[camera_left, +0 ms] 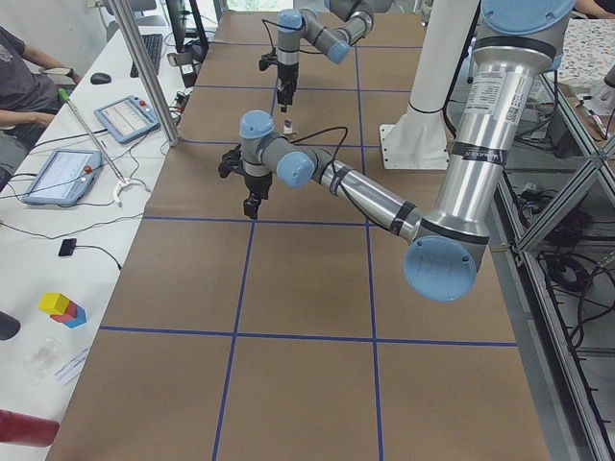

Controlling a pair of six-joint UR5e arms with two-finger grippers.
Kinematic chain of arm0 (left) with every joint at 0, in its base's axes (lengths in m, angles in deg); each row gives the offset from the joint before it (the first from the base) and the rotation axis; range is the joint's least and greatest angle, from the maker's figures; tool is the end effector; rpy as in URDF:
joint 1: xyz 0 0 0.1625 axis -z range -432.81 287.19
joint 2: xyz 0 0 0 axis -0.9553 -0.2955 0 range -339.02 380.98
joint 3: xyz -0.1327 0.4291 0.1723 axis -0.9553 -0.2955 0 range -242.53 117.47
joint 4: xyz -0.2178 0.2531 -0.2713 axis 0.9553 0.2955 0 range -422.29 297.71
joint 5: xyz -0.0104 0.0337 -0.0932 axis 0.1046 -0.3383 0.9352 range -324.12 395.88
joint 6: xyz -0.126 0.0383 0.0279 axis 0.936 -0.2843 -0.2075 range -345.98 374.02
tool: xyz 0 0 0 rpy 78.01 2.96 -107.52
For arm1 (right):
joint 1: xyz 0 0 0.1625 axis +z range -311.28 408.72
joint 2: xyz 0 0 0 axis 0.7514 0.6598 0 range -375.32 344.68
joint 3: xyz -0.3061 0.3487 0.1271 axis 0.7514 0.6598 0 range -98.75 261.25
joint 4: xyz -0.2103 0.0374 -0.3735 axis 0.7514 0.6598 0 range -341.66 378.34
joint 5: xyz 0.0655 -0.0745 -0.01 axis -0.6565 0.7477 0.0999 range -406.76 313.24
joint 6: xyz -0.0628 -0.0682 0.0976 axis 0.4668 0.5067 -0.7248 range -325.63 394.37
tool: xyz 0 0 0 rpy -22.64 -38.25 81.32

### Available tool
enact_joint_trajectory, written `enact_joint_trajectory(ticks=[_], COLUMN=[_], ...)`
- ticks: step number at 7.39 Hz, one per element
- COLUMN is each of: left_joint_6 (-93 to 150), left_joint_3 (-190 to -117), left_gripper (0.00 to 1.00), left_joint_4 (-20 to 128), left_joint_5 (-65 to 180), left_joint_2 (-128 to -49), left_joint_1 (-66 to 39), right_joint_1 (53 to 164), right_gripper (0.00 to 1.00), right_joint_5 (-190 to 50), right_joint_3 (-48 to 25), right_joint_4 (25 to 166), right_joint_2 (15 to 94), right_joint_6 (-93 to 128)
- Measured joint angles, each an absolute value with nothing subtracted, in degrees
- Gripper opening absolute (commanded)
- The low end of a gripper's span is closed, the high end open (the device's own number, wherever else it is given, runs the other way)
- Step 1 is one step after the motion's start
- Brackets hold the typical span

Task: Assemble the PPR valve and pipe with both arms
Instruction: 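Open the right gripper and withdraw it away from the assembly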

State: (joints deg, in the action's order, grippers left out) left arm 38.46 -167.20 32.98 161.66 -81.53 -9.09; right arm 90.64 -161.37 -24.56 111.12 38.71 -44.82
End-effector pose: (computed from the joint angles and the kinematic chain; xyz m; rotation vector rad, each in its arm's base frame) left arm 0.2216 -0.5719 0.4839 0.2350 0.7839 0.2072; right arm -0.4644 -0.5208 0.2356 0.0129 -0.9360 0.3195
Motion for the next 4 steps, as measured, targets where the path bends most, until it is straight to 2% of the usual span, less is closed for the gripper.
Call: enact_joint_trajectory(ticks=[2,4], left_joint_6=[34.42,25.13], left_joint_3=[-165.34,-161.56], left_gripper=[0.99,0.99], left_joint_4=[33.34,33.49], left_joint_5=[165.69,168.47], left_joint_2=[-80.32,-78.84], left_joint_1=[-5.09,0.50], right_joint_1=[95.63,105.33], right_gripper=[1.00,1.00], right_joint_5=[-162.90,-168.01], right_joint_3=[-29.43,-29.85], right_joint_4=[110.90,110.66], right_joint_2=[48.73,58.27], right_joint_6=[-34.53,-16.97])
